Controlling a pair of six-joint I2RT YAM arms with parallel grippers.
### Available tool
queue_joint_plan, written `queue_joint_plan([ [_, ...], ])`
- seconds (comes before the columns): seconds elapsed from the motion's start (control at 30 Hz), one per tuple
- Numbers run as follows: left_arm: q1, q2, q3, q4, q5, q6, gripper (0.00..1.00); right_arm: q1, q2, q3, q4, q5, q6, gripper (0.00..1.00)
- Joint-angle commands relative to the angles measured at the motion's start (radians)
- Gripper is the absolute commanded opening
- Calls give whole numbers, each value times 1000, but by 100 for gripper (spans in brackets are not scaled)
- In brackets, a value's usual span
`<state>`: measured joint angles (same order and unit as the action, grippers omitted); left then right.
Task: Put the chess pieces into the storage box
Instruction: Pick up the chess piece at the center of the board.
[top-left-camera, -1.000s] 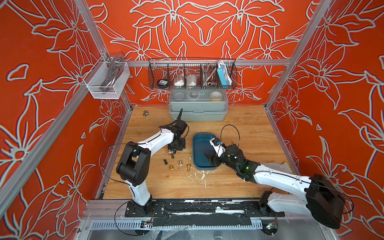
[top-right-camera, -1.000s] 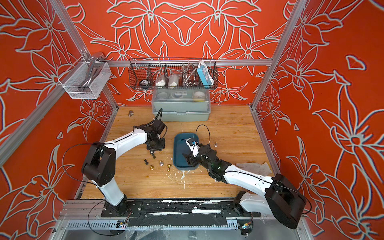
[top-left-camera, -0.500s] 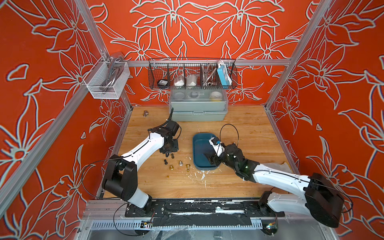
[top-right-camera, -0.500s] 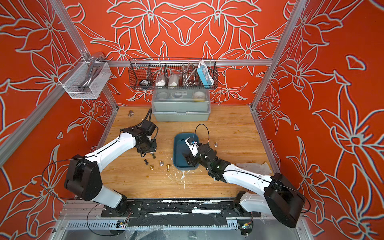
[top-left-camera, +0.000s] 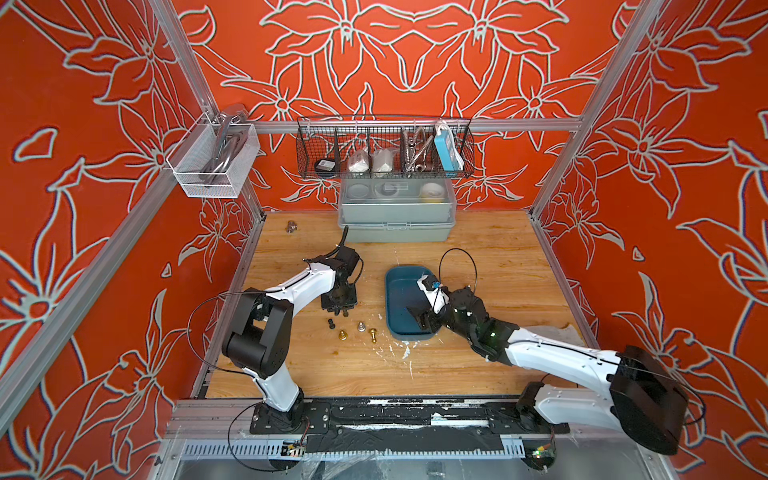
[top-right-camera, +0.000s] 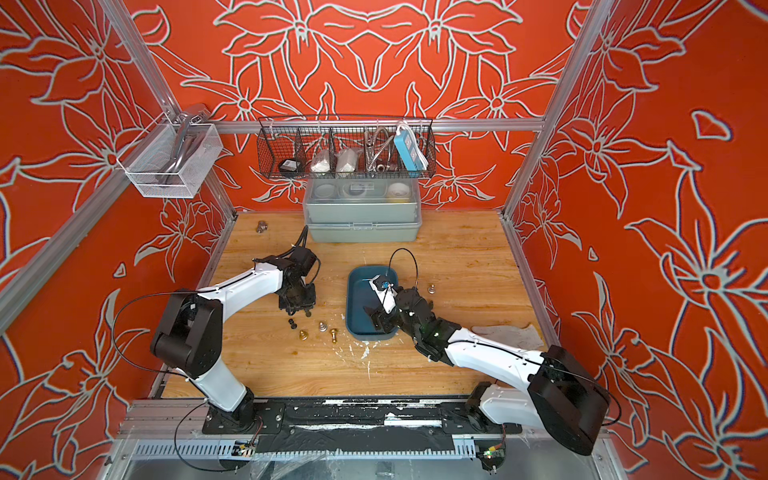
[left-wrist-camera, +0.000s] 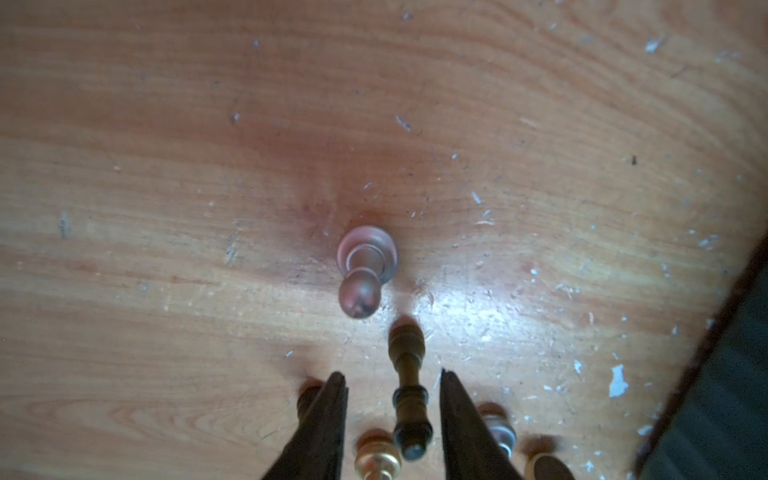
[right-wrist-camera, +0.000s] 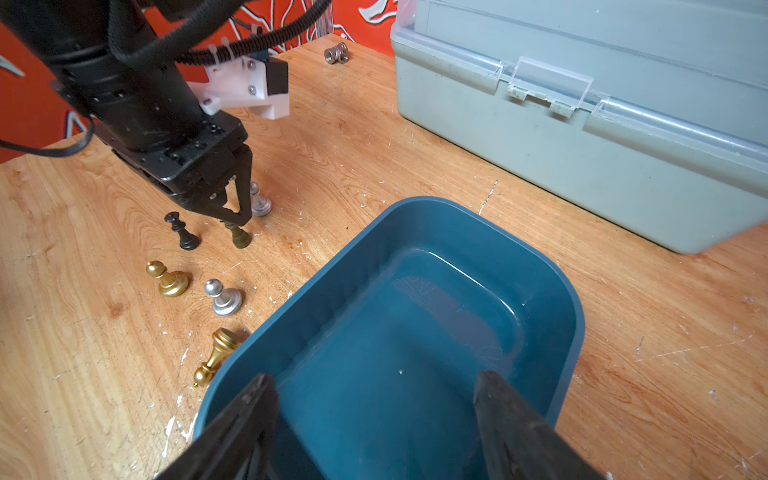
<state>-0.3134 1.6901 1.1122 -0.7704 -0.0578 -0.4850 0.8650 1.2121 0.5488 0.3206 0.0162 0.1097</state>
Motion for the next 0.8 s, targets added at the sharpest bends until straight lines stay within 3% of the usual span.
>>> queue_joint_plan([
  [0.0, 5, 17, -5, 24, 2, 11, 35, 8, 9, 31, -8, -12, -8, 80],
  [0.33, 4, 58, 0, 43, 13, 28, 20, 9, 20, 37, -13, -13, -9, 80],
  [0.77, 3, 54, 13, 30, -27, 38, 23, 12, 39, 50, -19, -20, -8, 80],
])
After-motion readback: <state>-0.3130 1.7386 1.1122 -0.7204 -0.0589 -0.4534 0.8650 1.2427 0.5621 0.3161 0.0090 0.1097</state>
